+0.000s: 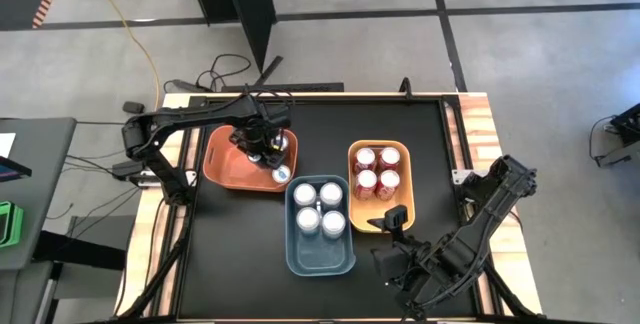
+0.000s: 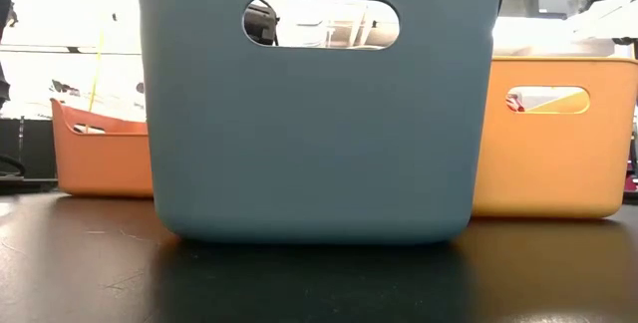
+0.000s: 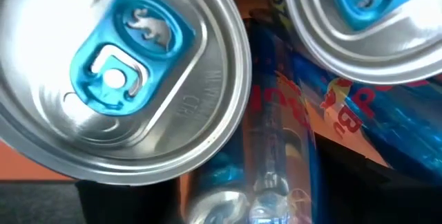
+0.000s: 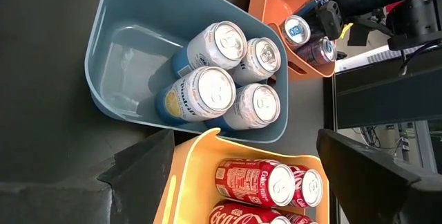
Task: Sort soda cans
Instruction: Put the blue soda can into the orange bin
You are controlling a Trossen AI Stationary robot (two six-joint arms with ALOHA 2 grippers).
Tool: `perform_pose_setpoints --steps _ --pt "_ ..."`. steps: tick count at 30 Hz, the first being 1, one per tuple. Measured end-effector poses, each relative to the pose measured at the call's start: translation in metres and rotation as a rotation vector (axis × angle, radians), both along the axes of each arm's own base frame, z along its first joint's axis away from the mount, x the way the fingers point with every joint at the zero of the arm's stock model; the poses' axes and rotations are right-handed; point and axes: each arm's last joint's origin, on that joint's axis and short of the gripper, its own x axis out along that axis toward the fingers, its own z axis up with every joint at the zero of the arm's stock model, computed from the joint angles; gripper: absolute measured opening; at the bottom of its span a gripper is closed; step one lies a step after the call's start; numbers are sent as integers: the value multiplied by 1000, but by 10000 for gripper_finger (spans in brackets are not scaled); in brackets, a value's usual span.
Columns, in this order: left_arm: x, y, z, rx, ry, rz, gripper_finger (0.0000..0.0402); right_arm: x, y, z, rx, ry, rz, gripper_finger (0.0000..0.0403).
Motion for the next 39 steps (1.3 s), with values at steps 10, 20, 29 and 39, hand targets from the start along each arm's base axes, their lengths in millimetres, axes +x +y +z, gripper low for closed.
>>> perform_pose_setpoints --steps 10,20,29,39 --pt "-6 -4 0 -52 62 -10 252 0 0 0 0 0 0 372" --pt "-7 -12 1 -65 97 -18 252 0 0 0 0 0 0 372" --pt "-9 -14 -8 -60 124 -13 253 0 0 0 1 -1 0 372" --pt "-5 -13 -9 -45 74 -14 256 0 0 0 1 -1 0 372"
